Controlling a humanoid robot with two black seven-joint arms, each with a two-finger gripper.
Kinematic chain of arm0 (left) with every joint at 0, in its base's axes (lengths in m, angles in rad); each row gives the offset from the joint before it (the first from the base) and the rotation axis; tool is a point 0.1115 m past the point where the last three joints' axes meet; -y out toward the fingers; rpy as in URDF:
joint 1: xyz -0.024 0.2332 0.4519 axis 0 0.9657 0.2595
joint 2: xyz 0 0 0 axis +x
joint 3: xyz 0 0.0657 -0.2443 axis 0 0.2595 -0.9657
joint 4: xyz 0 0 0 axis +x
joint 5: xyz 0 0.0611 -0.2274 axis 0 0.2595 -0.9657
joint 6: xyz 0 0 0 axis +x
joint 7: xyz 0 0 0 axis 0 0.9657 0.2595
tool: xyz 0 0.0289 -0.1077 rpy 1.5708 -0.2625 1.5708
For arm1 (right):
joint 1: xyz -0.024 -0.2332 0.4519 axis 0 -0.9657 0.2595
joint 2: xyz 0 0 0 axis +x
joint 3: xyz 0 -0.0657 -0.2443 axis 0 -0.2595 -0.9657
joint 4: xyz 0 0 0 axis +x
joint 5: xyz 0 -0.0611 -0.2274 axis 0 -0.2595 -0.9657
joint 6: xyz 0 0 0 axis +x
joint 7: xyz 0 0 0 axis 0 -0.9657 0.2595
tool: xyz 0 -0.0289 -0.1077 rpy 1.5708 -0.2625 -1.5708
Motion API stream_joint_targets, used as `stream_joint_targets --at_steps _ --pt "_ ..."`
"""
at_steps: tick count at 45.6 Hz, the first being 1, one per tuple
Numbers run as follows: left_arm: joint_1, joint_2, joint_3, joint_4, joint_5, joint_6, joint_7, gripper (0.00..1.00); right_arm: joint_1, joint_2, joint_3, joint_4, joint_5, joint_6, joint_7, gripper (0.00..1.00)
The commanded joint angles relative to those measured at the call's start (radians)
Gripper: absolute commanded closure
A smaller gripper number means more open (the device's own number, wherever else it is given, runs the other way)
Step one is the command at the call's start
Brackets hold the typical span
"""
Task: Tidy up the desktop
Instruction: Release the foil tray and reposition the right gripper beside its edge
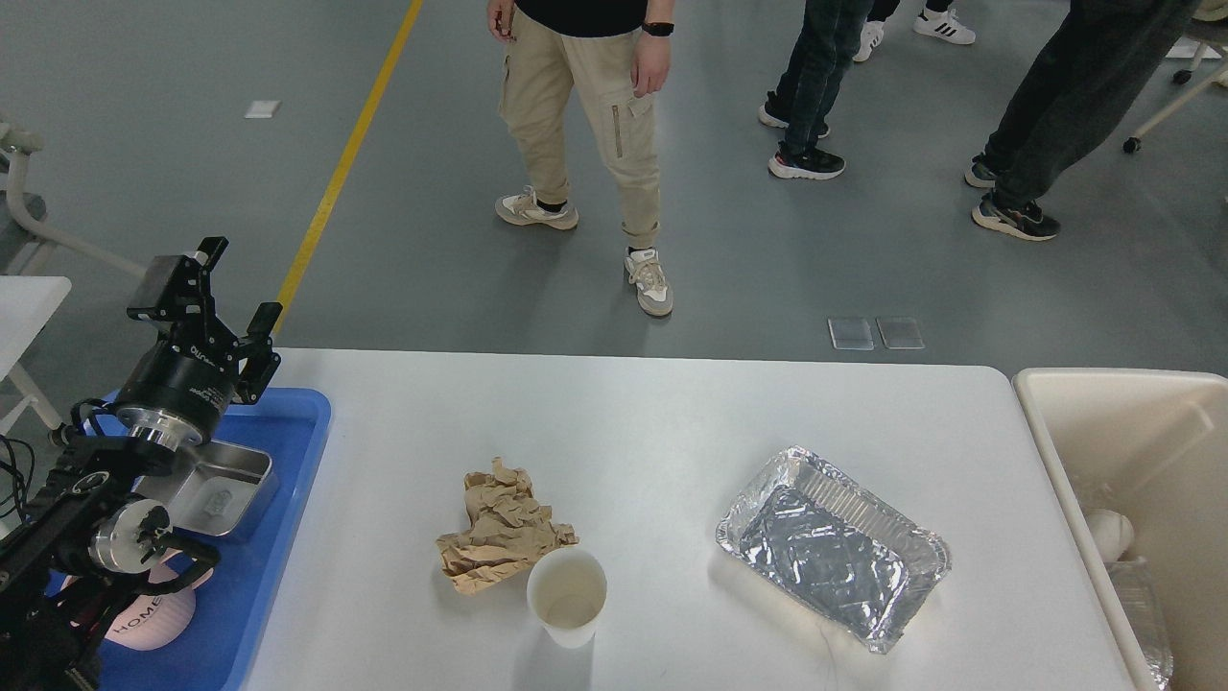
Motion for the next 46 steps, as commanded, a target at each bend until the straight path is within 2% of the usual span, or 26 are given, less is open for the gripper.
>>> stream_joint_targets --at_steps 1,10,17,29,46 --pt "-0.001 0.0 0.0 0.0 0.0 0.0 -0.005 0.03 0.0 -0.002 0.001 -0.015 0.073 -0.018 -0.005 0.0" --pt "0.0 0.002 0.001 0.0 0.0 0.0 -0.007 0.03 0.0 0.016 0.004 0.014 0.124 0.023 0.009 0.0" --pt "0.0 0.005 0.001 0.0 0.0 0.0 -0.007 0.03 0.012 0.073 0.007 0.065 -0.1 0.054 0.02 0.0" --pt "0.002 0.008 0.001 0.0 0.0 0.0 -0.007 0.03 -0.084 0.225 -0.023 0.06 -0.334 -0.018 -0.005 0.0" --pt "0.005 0.018 0.001 0.0 0.0 0.0 -0.007 0.03 -0.195 0.517 -0.045 -0.13 -0.332 -0.118 0.002 0.0"
